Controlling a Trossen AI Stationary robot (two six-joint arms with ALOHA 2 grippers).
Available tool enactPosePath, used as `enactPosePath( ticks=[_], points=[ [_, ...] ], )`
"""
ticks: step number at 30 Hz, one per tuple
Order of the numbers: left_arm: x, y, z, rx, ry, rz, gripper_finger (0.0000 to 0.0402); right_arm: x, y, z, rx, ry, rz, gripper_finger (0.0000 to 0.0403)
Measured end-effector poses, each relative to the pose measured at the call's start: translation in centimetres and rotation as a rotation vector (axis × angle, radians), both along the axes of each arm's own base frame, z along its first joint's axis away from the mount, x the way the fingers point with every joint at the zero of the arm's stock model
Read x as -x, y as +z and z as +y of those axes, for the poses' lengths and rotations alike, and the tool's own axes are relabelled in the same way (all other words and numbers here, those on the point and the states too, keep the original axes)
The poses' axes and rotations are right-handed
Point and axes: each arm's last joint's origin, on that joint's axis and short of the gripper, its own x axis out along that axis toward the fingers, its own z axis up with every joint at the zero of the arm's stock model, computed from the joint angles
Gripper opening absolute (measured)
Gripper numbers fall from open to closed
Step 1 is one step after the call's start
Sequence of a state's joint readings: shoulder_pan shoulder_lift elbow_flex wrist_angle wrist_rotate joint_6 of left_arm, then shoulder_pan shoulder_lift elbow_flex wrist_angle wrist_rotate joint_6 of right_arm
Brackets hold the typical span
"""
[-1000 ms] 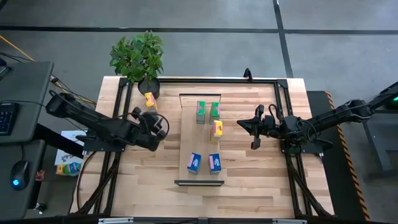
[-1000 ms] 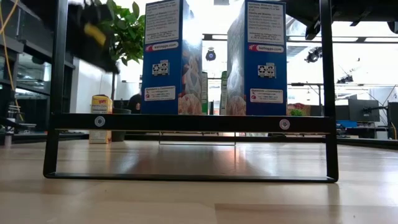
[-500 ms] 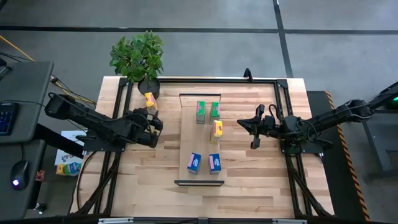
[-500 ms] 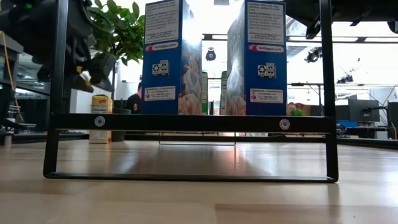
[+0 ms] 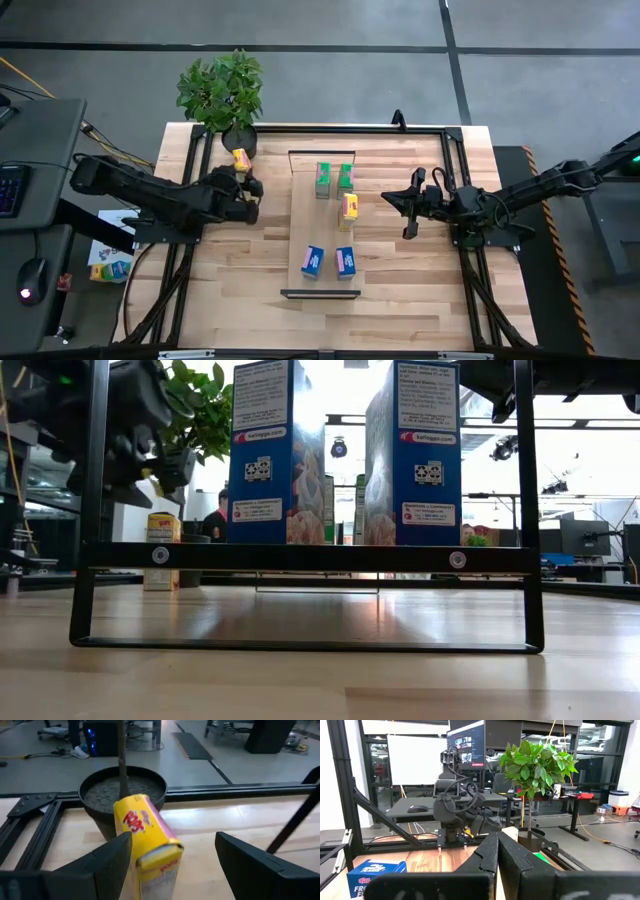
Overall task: Stack cereal on shelf
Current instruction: Put the yellow cereal box aligned with the other yellow cereal box on the shelf
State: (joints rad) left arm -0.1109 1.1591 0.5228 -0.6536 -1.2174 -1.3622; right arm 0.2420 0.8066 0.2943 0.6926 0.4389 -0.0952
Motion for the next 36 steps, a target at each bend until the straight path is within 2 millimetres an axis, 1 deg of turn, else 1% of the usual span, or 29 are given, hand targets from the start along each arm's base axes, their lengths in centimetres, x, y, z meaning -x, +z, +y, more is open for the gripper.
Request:
enactPosePath(
  ticks=[6, 17, 25, 36],
  points=[
    [-0.9, 0.3, 0.9, 0.001, -0.003, 0.008, 0.0278, 0.0, 0.0, 0.0, -0.008, -0.001, -0.001, 0.0],
    [-0.7, 0.2, 2.8, 0.023, 0.088, 0.024, 0.0278, 0.0, 0.0, 0.0, 0.004, -0.003, 0.002, 0.0],
    [-0.6, 0.1, 3.2, 0.063, 0.099, 0.02, 0.0278, 0.0, 0.0, 0.0, -0.016, 0.001, -0.003, 0.0],
    [-0.6, 0.1, 3.2, 0.072, 0.095, 0.015, 0.0278, 0.0, 0.0, 0.0, -0.043, 0.007, -0.009, 0.0]
  ],
)
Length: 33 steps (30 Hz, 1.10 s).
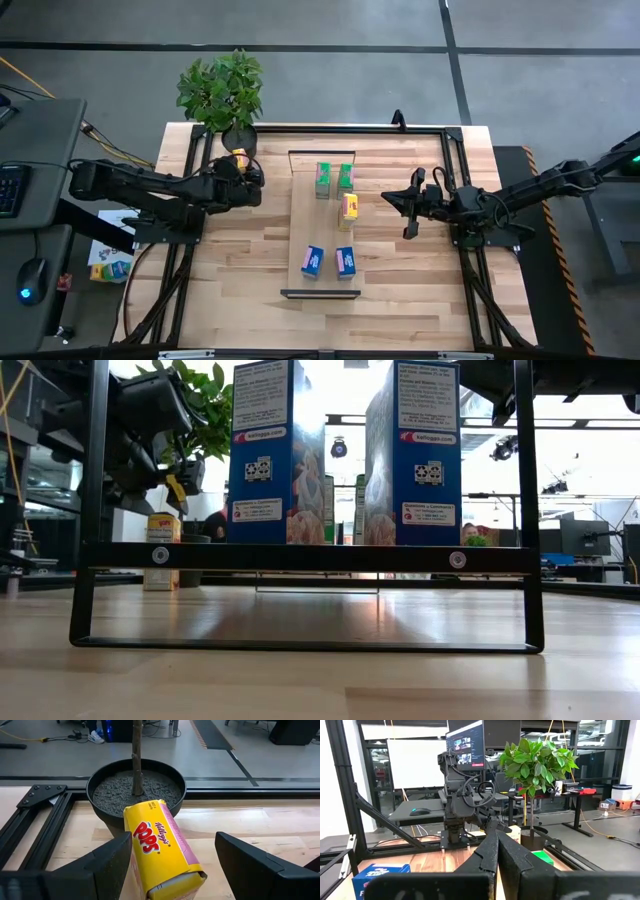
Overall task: Stack cereal on shelf
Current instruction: Put the yellow cereal box aligned with the other yellow cereal box on the shelf
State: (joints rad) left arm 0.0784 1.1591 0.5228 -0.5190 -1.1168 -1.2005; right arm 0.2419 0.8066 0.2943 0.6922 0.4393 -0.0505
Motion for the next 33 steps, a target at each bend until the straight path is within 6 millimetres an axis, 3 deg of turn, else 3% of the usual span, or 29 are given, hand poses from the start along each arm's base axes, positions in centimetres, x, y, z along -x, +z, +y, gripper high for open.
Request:
enactPosePath(
  ticks=[18, 29, 33],
  points=[
    [0.11, 0.04, 0.21, -0.02, 0.03, -0.016, 0.0278, 0.07, 0.14, -0.18, -0.038, -0.058, -0.018, 0.0008],
    [-0.09, -0.04, 0.71, 0.013, 0.019, 0.005, 0.0278, 0.1, 0.07, -0.3, -0.07, -0.097, -0.018, 0.0144],
    [-0.05, -0.08, 0.88, 0.017, 0.03, 0.0, 0.0278, 0.09, 0.06, -0.3, -0.07, -0.097, -0.017, 0.0176]
  ],
)
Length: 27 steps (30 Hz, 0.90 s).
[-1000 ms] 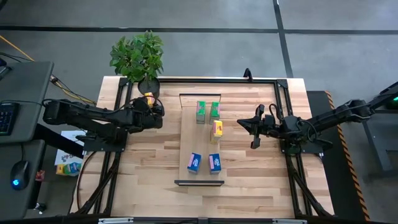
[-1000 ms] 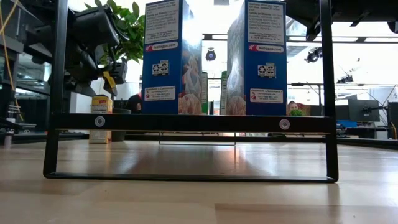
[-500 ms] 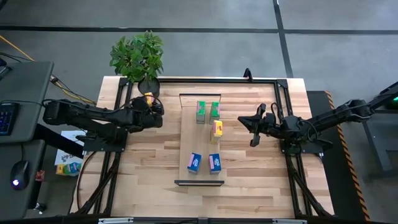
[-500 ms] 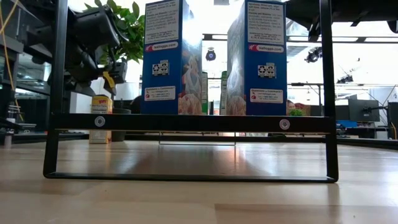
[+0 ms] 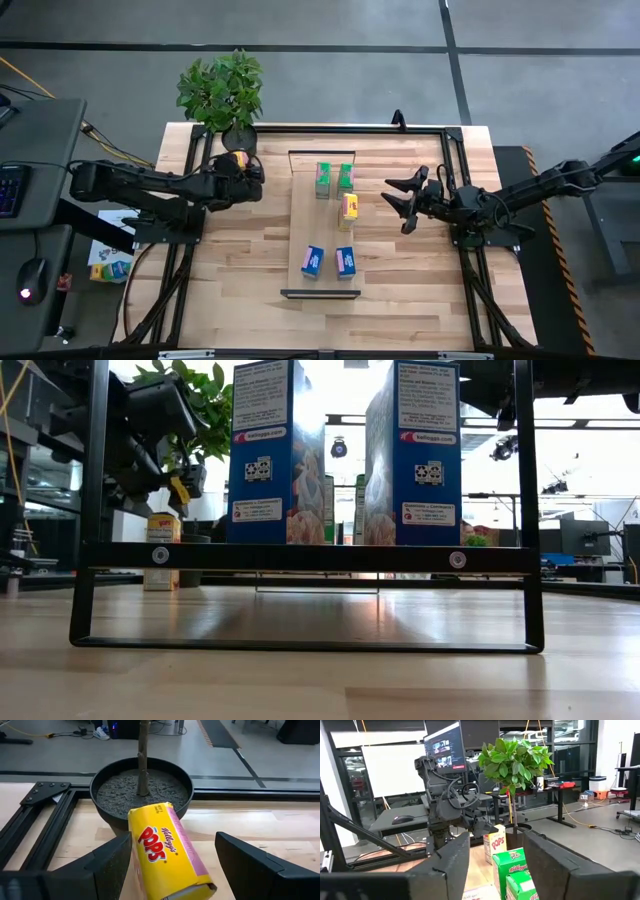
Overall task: Stack cereal on shelf
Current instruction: Put the yellow cereal box aligned with the other yellow cereal box on the shelf
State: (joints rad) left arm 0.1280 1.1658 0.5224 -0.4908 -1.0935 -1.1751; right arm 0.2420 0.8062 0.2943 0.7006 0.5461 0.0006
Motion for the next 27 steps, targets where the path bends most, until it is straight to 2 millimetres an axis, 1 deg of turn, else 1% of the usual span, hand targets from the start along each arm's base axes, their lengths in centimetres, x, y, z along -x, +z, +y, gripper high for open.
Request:
enactPosePath(
  ticks=[3, 7, 15, 21, 27],
  points=[
    [-0.2, -0.1, 0.1, -0.001, 0.005, -0.012, 0.0278, 0.0, 0.0, 0.0, 0.0, 0.0, 0.001, 0.0184],
    [-0.8, -0.4, 0.2, -0.01, 0.007, -0.03, 0.0278, 0.0, 0.0, 0.0, 0.002, 0.0, 0.005, 0.0186],
    [-1.1, -2.0, 0.4, -0.012, 0.054, 0.008, 0.0278, 0.0, -0.1, 0.0, 0.002, 0.002, 0.008, 0.0186],
    [-1.3, -3.5, 1.0, -0.004, 0.111, 0.035, 0.0278, 0.0, -0.1, 0.0, 0.003, 0.003, 0.009, 0.0186],
    [-1.5, -4.3, 1.3, -0.017, 0.143, 0.042, 0.0274, 0.0, -0.1, 0.0, 0.003, 0.003, 0.009, 0.0186]
  ],
)
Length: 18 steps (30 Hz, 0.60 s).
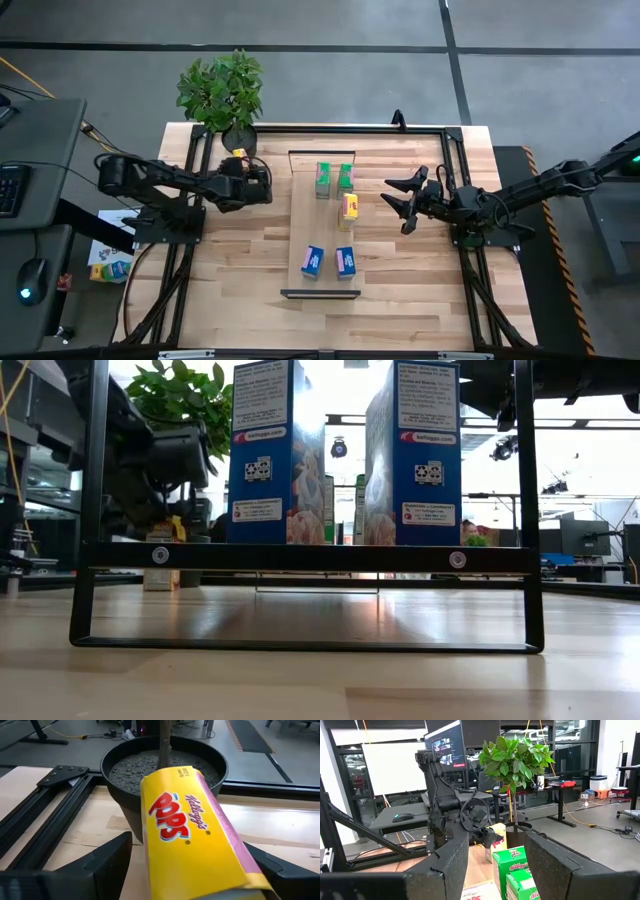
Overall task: Stack cereal on shelf
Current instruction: Put the yellow cereal box aligned with the other yellow cereal box on the shelf
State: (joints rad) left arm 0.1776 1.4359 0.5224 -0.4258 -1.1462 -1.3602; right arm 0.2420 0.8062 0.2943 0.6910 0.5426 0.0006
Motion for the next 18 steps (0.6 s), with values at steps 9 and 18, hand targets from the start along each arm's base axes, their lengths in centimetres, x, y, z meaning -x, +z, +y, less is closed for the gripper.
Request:
enactPosePath(
  ticks=[9, 18],
  points=[
    [0.0, -0.2, 0.0, -0.03, 0.025, -0.029, 0.0196, 0.0, 0.0, 0.0, -0.002, 0.0, 0.0, 0.0186],
    [-0.4, 0.6, -2.1, -0.033, -0.1, -0.032, 0.0126, 0.0, -0.1, 0.0, 0.001, 0.0, 0.013, 0.0186]
  ],
)
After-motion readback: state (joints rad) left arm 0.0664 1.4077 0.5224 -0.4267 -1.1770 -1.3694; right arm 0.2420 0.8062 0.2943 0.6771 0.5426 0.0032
